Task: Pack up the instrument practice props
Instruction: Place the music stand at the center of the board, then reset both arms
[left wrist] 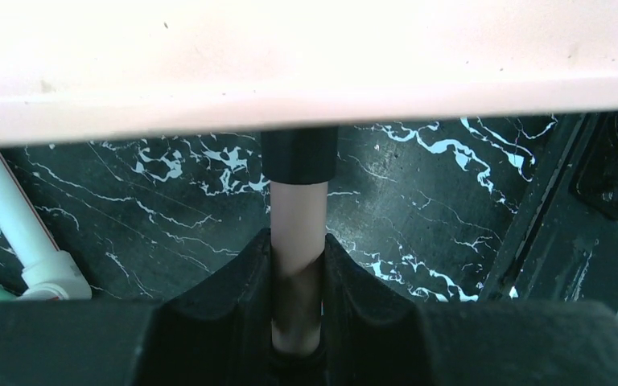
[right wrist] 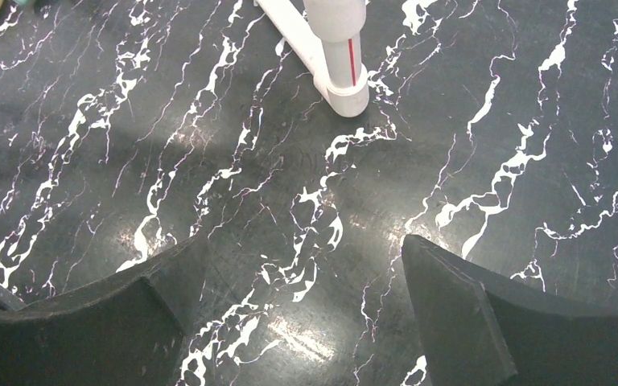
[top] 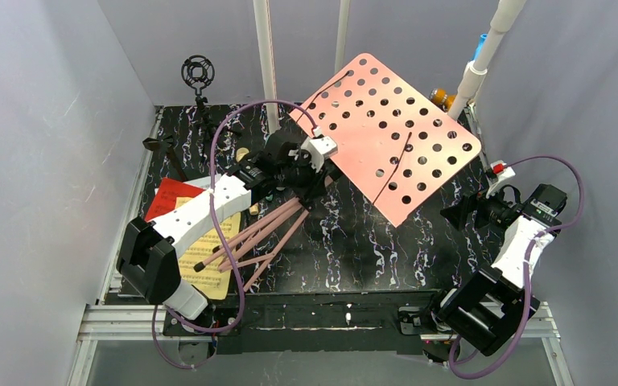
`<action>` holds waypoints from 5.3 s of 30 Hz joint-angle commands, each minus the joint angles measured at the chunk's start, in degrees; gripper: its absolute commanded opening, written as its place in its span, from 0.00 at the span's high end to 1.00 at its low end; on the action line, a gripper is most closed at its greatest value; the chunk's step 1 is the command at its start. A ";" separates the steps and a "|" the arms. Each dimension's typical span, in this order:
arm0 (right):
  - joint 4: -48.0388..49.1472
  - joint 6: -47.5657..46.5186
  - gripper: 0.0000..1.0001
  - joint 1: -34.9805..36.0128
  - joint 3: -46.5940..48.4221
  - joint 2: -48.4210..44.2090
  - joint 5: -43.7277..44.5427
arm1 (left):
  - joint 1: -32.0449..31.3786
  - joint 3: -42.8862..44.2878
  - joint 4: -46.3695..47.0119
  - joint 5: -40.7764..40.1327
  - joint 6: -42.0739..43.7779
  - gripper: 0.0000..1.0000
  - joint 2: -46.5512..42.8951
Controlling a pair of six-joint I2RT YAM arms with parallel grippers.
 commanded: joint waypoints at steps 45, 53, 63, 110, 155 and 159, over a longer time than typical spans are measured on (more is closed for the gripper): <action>1.13 0.42 0.02 -3.43 -1.79 0.46 2.18 | 4.85 -10.33 21.13 6.20 2.55 1.00 -13.61; 0.56 0.11 0.02 -3.43 -1.87 0.68 1.39 | 5.07 -11.67 21.13 6.93 5.89 1.00 -15.11; -0.27 -0.87 0.02 -3.43 -1.87 0.83 1.07 | 5.20 -8.47 17.82 8.56 8.69 1.00 -7.19; -5.91 -5.77 0.02 -3.46 -0.60 3.52 -0.68 | 5.63 -16.70 7.21 1.18 -9.09 0.13 -20.90; -12.62 41.79 0.02 -2.71 27.15 -5.48 9.01 | 6.62 -9.89 -35.77 -31.10 -22.59 0.02 -61.38; -10.50 43.54 0.02 0.10 27.33 -3.53 5.07 | 6.61 -9.94 -36.86 -32.04 -23.10 0.02 -62.16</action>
